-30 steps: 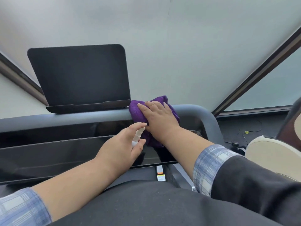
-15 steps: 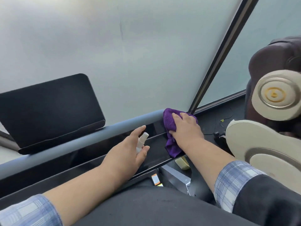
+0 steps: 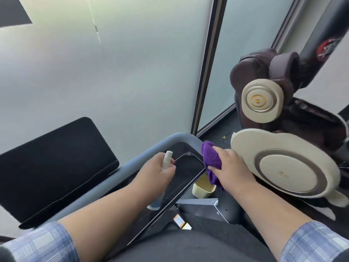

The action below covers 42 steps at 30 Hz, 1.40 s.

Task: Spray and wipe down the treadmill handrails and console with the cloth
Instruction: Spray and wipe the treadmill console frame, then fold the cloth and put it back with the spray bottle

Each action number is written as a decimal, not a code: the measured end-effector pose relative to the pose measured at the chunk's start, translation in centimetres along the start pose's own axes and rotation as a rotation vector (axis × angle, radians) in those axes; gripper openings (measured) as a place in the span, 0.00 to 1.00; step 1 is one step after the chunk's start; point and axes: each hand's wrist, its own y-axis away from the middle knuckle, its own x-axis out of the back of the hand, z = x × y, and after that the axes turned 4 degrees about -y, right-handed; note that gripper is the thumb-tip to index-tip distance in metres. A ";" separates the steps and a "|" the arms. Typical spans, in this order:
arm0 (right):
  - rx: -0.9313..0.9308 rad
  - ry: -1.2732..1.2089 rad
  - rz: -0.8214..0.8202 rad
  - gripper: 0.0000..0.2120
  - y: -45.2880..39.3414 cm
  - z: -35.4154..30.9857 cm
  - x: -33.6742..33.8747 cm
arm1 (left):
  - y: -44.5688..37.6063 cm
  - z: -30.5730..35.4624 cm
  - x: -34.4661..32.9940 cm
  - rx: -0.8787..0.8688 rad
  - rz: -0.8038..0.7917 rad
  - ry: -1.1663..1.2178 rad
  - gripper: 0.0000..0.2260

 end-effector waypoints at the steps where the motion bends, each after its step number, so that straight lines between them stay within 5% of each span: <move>1: 0.058 -0.070 0.032 0.31 1.0 -1.4 0.3 | -0.1 0.7 0.5 0.037 -0.001 0.104 0.02; 6: 0.243 -0.226 0.127 0.36 5.7 -6.9 0.3 | 0.4 3.4 2.4 -0.019 -0.161 0.367 0.13; 13: 0.195 -0.060 0.112 0.44 11.9 -8.5 -0.1 | 3.8 3.7 2.2 -0.225 -0.141 0.148 0.20; 16: 0.151 -0.058 0.073 0.47 14.3 -7.9 -0.4 | 5.1 4.0 1.0 -0.261 -0.140 0.072 0.15; 20: 0.086 -0.543 0.116 0.40 17.4 -5.6 -0.7 | 6.5 4.8 -0.5 -0.315 -0.222 0.084 0.08; 23: -0.210 -1.087 0.191 0.43 19.2 -3.5 -0.3 | 8.1 5.6 -1.7 -0.352 -0.351 0.114 0.11; 26: -0.285 -1.467 -0.020 0.52 20.9 -0.8 0.5 | 9.5 6.7 -3.2 -0.369 -0.476 0.206 0.13; 28: -0.221 -1.564 -0.062 0.42 22.2 0.5 1.0 | 10.1 7.8 -4.5 -0.392 -0.546 0.232 0.12; 31: -0.283 -1.700 0.102 0.28 24.3 2.2 2.7 | 11.3 9.9 -7.4 -0.422 -0.564 0.191 0.14; 35: -0.320 -1.648 0.363 0.18 28.3 6.4 6.1 | 14.1 13.5 -13.5 -0.476 -0.464 0.092 0.11; 42: -0.322 -1.466 0.452 0.28 39.2 17.6 13.9 | 21.4 21.5 -26.7 -0.588 -0.423 0.038 0.09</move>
